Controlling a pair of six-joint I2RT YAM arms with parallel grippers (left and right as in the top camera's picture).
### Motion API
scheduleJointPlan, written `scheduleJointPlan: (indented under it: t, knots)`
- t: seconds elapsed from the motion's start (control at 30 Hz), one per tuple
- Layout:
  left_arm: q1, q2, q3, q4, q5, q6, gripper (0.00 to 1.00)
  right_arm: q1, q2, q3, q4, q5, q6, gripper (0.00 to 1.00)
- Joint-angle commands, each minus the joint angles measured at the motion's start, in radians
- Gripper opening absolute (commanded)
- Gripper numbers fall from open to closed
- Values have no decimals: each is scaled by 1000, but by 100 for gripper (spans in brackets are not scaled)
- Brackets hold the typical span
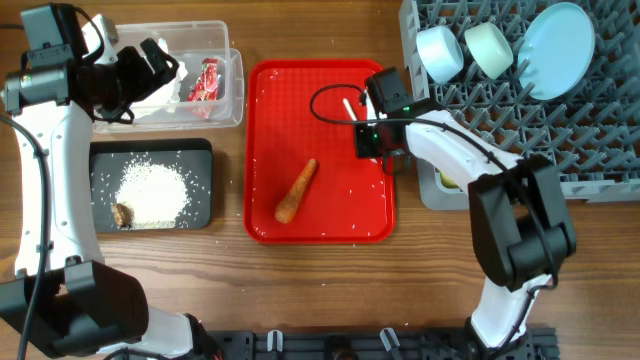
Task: Sort waste into correct bins and load items into the dishwasher rack
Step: 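Reach the right gripper to the red tray and grasp the white spoon, then carry the white spoon into the dish rack and release it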
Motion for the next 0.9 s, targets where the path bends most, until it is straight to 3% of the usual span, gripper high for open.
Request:
scheduleJointPlan:
  t: [0.0, 0.23, 0.3, 0.57, 0.73, 0.87]
  knots:
    - [2, 0, 5, 2, -2, 3, 100, -26, -156, 50, -15, 15, -39, 4]
    - [2, 0, 5, 2, -2, 3, 100, -124, -454, 51, -85, 34, -38, 4]
    - [2, 0, 5, 2, -2, 3, 100, -188, -537, 51, -150, 92, 29, 4]
    - [2, 0, 5, 2, -2, 3, 100, -436, -628, 48, -355, 349, 488, 4]
    - [2, 0, 5, 2, -2, 3, 100, -486, -621, 7, -399, 423, 836, 4]
    - [2, 0, 5, 2, -2, 3, 100, -490, -611, -43, -396, 445, 1032, 4]
